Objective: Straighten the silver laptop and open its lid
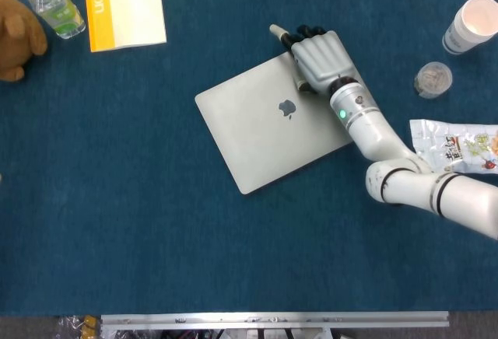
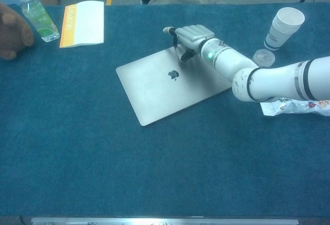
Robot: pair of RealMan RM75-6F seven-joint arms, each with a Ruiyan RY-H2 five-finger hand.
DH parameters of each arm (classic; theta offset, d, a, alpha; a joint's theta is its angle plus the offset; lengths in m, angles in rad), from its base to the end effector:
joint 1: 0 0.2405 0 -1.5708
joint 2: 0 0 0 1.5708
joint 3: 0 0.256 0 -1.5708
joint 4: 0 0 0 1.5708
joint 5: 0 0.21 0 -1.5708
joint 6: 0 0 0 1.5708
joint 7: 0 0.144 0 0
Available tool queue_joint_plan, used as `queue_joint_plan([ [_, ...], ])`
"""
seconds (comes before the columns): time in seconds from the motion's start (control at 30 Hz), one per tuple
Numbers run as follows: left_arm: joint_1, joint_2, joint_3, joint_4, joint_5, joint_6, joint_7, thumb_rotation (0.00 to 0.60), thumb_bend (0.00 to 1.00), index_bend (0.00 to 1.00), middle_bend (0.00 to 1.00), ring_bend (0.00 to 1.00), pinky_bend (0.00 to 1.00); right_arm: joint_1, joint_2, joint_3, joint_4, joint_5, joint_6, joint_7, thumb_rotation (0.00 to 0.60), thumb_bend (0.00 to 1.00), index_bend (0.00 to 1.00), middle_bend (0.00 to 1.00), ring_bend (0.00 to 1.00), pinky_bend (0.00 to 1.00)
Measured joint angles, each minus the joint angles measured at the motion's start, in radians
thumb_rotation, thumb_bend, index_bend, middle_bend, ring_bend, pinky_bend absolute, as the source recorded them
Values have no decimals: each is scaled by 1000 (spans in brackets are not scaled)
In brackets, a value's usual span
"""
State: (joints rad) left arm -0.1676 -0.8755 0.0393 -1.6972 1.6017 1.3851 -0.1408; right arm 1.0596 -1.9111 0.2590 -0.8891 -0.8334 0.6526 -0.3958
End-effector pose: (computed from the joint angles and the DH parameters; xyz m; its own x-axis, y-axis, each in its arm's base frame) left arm -0.2972 0.1843 0.1987 0.4373 0.1534 0.8861 0.8969 -0.1461 -0.4174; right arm -0.0996 -0.4180 -0.1086 0.5153 -0.3695 0.7733 -0.8485 -0.3465 0.3999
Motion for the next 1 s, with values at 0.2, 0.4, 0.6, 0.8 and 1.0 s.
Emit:
queue_joint_plan([
  [0.2,3,-1,5,4,10,2,-1,599,247,86,27,3,38,-15,31,-8,-57,9,23,-32,583,637,0,303,121,175],
  [0.4,7,-5,5,10,13,7,-3,598,248,85,27,1,38,-29,57,-10,-90,23,54,-58,585,637,0,303,119,175],
  [0.6,4,-7,1,12,7,4,-4,598,247,85,27,1,38,-22,42,-5,-59,31,42,-57,585,637,0,294,112,175],
  [0.8,3,-8,0,18,1,-3,-4,595,248,85,27,1,38,-10,5,-3,-3,27,19,-49,585,637,0,292,109,175],
  [1.0,6,-9,0,27,0,-1,-15,597,247,85,27,1,38,-8,-7,-5,16,16,13,-46,584,637,0,292,108,175],
])
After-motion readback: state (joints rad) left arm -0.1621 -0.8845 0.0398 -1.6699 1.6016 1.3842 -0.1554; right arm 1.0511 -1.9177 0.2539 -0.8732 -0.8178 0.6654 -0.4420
